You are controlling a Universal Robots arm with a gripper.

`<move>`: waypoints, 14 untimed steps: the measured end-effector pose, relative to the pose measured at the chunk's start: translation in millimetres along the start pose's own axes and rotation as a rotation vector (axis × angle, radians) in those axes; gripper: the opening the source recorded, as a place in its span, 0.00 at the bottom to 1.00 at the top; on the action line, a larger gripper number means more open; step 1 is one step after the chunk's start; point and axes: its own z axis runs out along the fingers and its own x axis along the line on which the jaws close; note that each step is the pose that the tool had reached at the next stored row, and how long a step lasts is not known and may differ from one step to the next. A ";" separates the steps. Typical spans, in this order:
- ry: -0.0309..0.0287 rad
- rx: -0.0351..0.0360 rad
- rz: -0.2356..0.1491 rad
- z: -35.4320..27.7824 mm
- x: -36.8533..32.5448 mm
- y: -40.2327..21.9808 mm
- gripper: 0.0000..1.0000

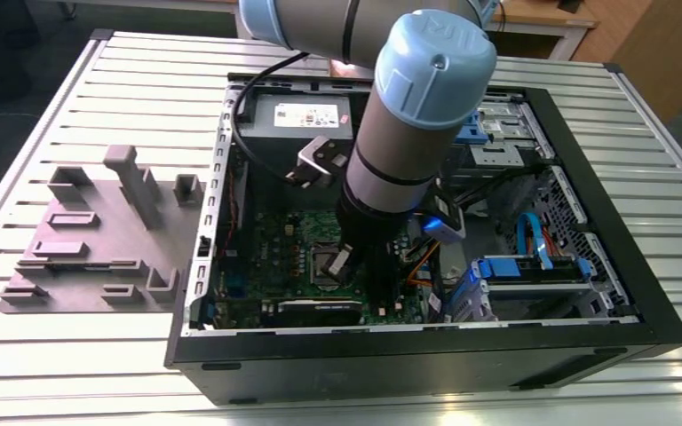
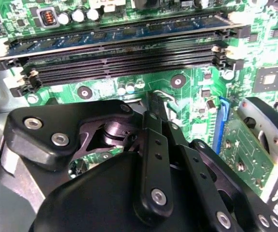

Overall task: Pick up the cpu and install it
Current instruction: 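Install the first cpu locking lever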

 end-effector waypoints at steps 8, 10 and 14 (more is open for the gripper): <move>-0.0003 0.0000 0.000 -0.1 -3.0 -4.8 0.10; -0.0012 -0.0004 0.000 0.1 -2.4 -5.3 0.10; -0.0022 -0.0012 0.000 0.1 0.6 -7.5 0.10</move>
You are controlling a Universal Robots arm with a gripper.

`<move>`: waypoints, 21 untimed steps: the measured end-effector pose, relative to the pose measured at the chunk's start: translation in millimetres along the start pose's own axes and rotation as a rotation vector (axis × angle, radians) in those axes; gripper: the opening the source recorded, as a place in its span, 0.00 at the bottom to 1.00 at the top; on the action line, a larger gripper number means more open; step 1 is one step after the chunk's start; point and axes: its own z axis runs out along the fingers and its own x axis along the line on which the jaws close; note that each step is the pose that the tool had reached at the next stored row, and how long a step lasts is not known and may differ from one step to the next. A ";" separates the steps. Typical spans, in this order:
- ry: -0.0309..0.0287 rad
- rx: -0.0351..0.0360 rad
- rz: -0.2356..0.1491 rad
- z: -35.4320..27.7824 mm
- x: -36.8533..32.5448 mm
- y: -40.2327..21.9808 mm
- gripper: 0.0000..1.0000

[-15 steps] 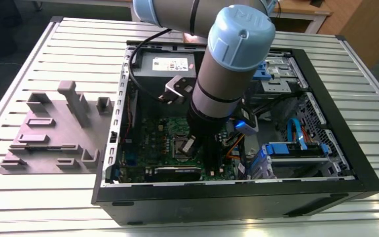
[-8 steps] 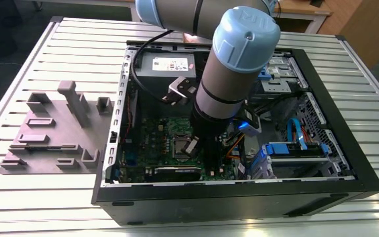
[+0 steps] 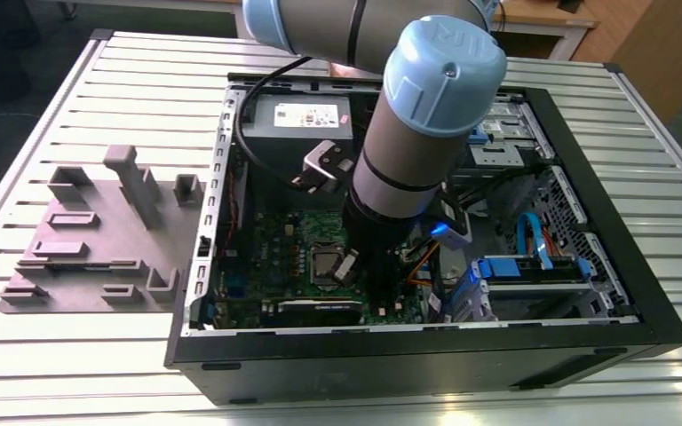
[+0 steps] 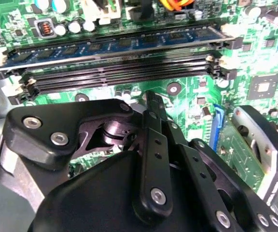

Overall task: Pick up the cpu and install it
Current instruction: 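Install the first cpu locking lever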

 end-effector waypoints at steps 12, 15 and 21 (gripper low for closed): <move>-0.0116 -0.0086 -0.001 0.3 3.7 -2.7 0.10; -0.0116 -0.0086 -0.001 0.2 3.8 -2.8 0.10; -0.0125 -0.0090 -0.001 -1.4 3.9 -2.7 0.10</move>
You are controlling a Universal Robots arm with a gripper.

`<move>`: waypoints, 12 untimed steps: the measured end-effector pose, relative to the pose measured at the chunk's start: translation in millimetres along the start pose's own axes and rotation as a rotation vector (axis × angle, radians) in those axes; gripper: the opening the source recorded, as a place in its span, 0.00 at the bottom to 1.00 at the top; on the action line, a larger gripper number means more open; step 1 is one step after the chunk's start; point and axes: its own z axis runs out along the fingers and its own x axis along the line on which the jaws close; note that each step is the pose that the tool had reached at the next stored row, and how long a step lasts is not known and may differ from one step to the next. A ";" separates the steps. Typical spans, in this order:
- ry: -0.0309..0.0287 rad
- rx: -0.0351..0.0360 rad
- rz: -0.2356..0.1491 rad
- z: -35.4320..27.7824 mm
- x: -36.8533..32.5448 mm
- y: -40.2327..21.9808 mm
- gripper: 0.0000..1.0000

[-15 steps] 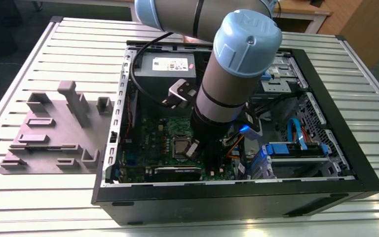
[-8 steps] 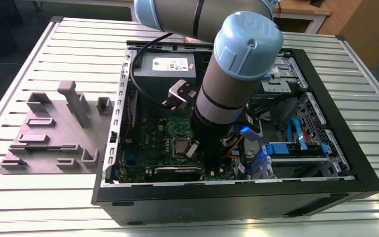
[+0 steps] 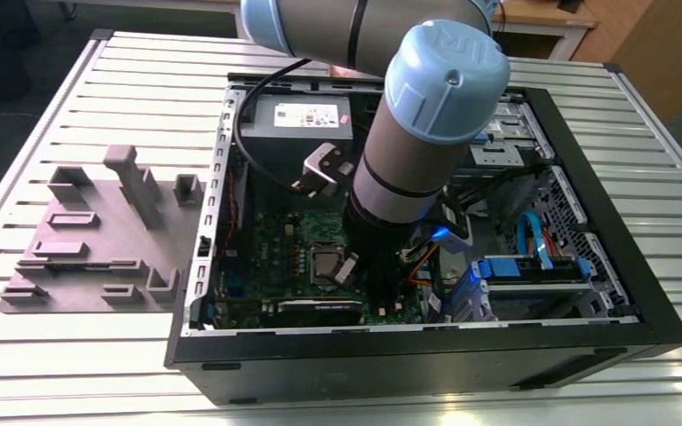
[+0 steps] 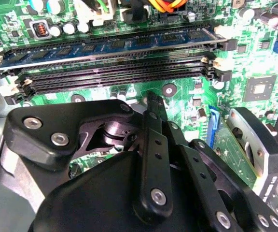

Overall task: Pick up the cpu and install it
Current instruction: 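Install the first cpu locking lever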

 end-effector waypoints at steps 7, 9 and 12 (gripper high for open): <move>-0.0040 -0.0033 -0.001 -2.7 0.3 0.1 0.10; -0.0071 -0.0052 -0.001 -2.5 0.6 -0.1 0.10; -0.0112 -0.0057 -0.001 -1.7 0.7 -0.4 0.10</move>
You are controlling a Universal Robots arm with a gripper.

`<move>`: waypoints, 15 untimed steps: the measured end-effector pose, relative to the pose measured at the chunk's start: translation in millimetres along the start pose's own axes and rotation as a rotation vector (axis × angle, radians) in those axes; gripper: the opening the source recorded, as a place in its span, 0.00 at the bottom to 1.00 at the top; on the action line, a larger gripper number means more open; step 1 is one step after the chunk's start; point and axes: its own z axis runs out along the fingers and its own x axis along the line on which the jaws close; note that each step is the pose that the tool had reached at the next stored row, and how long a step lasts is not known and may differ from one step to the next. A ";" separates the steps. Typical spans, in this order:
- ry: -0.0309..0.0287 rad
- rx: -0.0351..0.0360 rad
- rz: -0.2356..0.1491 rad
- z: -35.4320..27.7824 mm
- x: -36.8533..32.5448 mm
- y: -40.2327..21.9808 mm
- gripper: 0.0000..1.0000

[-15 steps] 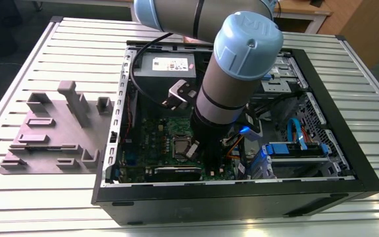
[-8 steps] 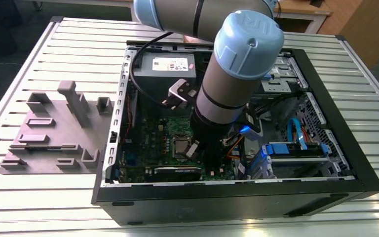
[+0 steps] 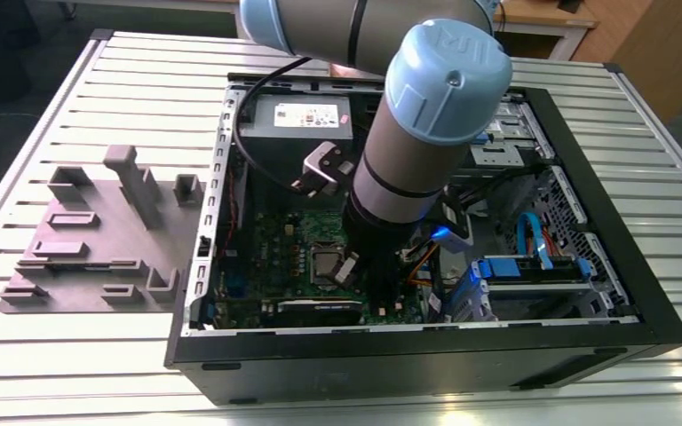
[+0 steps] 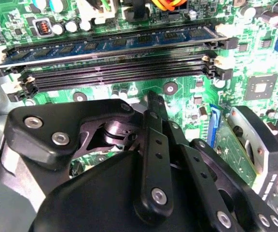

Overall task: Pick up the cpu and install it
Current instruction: 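Install the first cpu locking lever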

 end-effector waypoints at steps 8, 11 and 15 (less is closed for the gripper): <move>-0.0226 -0.0115 -0.003 2.3 0.1 -0.3 0.10; -0.0272 -0.0150 -0.003 2.3 -0.3 -0.7 0.10; -0.0334 -0.0194 -0.004 2.3 -0.6 -1.3 0.10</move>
